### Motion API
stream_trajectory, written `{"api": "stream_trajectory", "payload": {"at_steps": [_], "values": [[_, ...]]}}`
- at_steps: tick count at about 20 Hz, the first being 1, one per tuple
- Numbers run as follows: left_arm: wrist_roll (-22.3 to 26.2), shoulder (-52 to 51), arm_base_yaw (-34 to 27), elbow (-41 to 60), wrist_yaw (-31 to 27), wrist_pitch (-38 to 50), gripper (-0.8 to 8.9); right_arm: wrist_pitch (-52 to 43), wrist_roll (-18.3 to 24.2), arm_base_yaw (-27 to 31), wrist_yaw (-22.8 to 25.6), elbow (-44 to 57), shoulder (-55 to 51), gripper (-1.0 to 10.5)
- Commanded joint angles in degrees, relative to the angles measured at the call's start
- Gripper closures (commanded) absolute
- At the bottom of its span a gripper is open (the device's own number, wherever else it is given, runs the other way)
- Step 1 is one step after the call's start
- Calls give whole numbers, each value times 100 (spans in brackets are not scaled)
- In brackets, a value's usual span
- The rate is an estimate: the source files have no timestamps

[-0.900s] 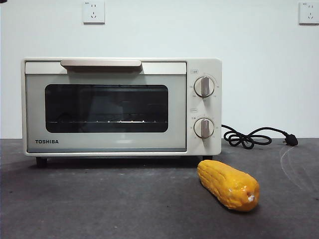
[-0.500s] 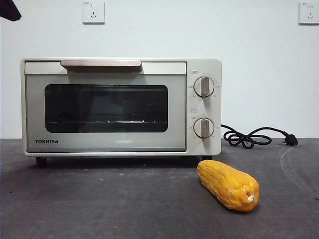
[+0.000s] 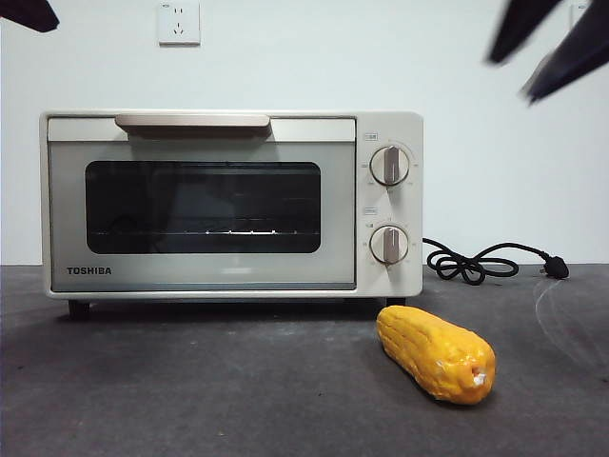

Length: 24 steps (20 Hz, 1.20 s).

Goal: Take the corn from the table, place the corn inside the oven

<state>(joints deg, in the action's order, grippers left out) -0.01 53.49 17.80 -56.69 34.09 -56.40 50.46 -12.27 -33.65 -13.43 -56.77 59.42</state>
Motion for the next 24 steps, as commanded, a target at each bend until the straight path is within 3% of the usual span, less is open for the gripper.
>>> {"api": "stream_trajectory", "payload": {"at_steps": [1, 5, 7, 11, 24], "values": [[42, -7, 15, 0, 15, 33, 819, -175, -280, -450, 439, -63, 476, 362], [44, -7, 15, 0, 15, 31, 819, -697, -426, -1088, 1069, -72, 1379, 316], [44, -7, 15, 0, 15, 33, 819, -887, -501, -1180, 1110, -72, 1773, 317], [44, -7, 15, 0, -59, 26, 819, -933, -570, -1180, 1716, -72, 2470, 318], [44, -7, 15, 0, -282, -4, 819, -1541, -313, -1093, 2197, -70, 3578, 323]]}}
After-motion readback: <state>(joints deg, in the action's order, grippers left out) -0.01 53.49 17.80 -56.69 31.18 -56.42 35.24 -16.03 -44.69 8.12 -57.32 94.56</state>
